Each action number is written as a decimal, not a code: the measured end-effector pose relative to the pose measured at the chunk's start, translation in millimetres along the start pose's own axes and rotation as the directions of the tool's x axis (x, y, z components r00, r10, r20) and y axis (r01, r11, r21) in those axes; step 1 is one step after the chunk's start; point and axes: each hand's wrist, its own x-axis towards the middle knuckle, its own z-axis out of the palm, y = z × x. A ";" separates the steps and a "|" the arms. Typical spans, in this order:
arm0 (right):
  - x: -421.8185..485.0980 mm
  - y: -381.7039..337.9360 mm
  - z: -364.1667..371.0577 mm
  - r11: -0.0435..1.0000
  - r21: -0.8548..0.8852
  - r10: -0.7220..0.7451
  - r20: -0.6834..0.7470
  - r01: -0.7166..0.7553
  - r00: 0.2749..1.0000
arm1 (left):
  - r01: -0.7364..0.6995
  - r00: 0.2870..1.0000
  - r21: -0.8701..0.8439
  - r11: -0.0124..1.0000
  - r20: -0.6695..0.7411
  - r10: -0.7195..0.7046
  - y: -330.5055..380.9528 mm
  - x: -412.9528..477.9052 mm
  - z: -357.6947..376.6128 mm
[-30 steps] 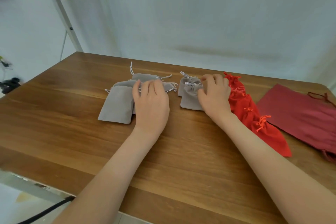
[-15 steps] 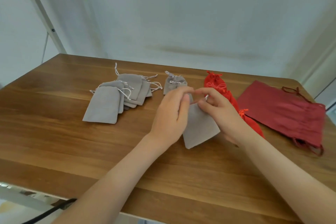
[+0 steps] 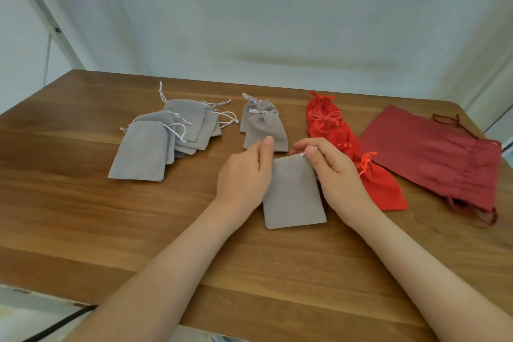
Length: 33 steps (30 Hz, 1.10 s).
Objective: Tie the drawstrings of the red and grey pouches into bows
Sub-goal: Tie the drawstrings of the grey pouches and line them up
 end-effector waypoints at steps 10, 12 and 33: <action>1.6 -7.2 -10.5 0.979 0.191 0.103 -0.174 -0.069 0.979 | -0.063 0.995 0.178 0.982 -0.059 0.075 -9.6 3.6 -11.7; 3.9 -8.5 -14.4 0.956 0.270 0.182 -0.253 -0.111 0.950 | -0.070 0.994 0.157 0.985 -0.068 0.082 -11.6 4.9 -14.2; -2.5 -12.1 -8.0 0.920 -0.296 -0.202 0.205 0.257 0.958 | -0.484 0.846 0.155 0.861 -0.166 0.506 -6.3 -7.9 -2.3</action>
